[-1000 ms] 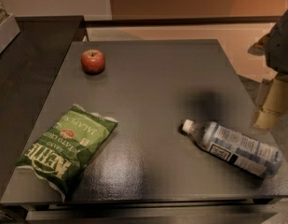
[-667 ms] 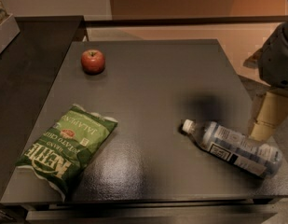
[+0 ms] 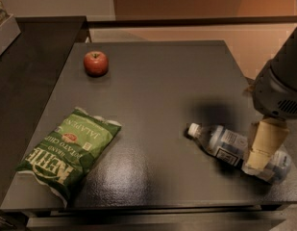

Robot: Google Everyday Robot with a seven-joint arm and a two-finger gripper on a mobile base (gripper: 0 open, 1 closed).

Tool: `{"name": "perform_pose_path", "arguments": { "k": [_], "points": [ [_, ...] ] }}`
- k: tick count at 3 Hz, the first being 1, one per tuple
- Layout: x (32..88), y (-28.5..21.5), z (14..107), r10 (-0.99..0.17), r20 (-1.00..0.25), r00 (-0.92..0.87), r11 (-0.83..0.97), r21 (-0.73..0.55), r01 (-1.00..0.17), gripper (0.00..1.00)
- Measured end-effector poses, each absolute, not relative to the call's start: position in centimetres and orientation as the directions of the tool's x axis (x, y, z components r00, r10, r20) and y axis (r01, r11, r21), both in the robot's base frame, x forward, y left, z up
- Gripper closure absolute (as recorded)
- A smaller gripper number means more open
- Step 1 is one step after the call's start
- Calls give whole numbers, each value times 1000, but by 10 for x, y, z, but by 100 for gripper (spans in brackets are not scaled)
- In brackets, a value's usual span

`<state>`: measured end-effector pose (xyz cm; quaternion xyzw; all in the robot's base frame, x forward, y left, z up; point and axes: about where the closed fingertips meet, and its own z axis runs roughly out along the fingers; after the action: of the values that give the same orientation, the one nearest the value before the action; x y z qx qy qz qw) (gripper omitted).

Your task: Pick blue plastic bottle

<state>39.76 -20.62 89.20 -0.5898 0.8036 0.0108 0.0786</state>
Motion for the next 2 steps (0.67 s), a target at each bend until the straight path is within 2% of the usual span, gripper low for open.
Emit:
{"name": "perform_pose_path", "arguments": {
  "k": [2],
  "points": [
    [383,-202,860,-943,-124,-310,317,-40,-948,0]
  ]
}}
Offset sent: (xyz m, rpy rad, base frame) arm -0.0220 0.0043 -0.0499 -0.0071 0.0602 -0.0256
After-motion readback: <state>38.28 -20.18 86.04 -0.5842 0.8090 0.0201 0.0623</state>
